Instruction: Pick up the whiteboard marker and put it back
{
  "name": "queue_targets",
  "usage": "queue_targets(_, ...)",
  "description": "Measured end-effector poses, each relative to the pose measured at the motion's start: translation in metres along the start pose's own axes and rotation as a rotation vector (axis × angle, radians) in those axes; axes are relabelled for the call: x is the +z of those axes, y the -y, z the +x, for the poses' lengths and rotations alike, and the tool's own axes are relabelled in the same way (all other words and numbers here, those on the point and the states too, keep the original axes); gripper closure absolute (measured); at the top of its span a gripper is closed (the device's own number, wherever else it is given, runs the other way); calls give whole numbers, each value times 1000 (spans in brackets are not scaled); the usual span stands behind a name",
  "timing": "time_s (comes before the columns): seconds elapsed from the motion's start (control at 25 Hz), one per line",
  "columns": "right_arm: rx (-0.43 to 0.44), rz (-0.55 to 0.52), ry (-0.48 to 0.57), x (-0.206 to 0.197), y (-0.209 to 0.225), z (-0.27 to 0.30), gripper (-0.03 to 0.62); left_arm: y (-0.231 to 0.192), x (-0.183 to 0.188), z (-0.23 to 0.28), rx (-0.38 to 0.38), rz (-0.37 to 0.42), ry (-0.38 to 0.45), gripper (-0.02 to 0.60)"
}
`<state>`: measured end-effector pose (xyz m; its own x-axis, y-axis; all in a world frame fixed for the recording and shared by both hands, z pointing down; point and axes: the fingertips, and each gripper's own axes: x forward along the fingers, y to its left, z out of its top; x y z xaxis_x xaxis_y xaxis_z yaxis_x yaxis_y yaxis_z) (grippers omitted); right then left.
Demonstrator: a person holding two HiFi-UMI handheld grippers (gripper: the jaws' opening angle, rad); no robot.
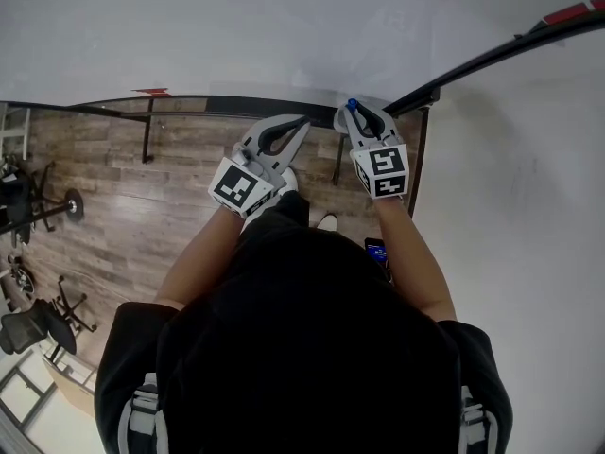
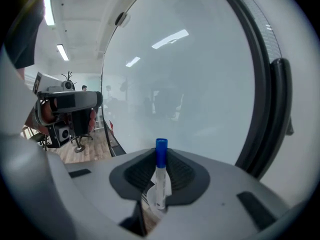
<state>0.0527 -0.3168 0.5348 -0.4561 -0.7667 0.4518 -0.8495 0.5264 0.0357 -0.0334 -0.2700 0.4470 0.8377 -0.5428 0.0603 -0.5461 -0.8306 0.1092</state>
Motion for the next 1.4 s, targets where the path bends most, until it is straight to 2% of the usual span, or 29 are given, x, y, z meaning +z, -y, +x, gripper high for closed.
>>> queue_targets(0.16,7,-6,48,12,-2,-16,533,7,6,-1,3,-17,19,578)
queue_targets(0.44,52,-22,126,42,-9,-49,533,18,14,-6,24,45,-9,578)
queue_targets(0.84,170,7,209,85,-30,-89,532,30,47,-14,39,92,21,578)
queue_targets(1.16,243,-38,262,111,-59,-153,533,69,71,-31,27,106,-11,578)
queue_targets(1.28,270,-38,284,117,-69,-172,533,83,80,-37,2,85,20,578)
queue_targets(1.4,311,-35,295,121,-80,-188,531,98,91,-42,-19,98,33,578)
